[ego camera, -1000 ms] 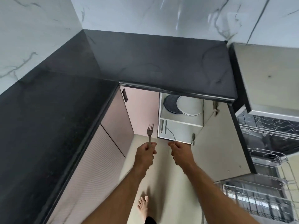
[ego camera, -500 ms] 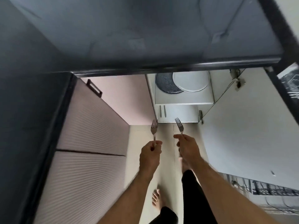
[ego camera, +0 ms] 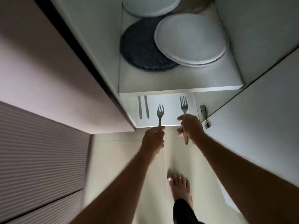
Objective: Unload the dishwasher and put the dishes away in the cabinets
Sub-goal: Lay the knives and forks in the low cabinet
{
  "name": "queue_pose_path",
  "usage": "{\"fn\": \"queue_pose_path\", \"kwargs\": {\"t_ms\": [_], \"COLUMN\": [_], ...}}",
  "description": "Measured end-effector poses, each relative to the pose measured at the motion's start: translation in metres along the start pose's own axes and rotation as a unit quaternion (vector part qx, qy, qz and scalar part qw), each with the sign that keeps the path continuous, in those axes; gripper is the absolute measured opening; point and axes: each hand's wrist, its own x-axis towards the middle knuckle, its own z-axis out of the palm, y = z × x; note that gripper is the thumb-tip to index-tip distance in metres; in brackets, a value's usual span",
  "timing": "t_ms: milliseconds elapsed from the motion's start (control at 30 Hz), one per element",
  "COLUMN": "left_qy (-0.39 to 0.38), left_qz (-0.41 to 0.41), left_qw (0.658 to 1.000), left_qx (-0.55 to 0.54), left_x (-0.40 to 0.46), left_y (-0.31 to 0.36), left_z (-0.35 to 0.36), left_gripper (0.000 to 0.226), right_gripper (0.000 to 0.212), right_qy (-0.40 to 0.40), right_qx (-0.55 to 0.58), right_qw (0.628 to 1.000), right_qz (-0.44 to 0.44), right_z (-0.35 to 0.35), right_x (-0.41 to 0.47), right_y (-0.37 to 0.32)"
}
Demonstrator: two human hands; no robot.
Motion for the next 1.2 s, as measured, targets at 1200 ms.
{"fn": "queue_pose_path", "kwargs": {"t_ms": [1200], "left_qy": [0.102], "left_qz": [0.184], "left_qw": [0.952], "left_qx": [0.222], "left_x": [0.262], "left_y": [-0.026], "left_z": [0.094], "left_gripper": [0.013], "right_gripper": [0.053], "right_qy": [0.294], "right_qx": [-0.388], "right_qw": [0.84], "right_qz": [-0.241], "right_z": [0.043], "right_x": [0.237], "right_y": [0.072]}}
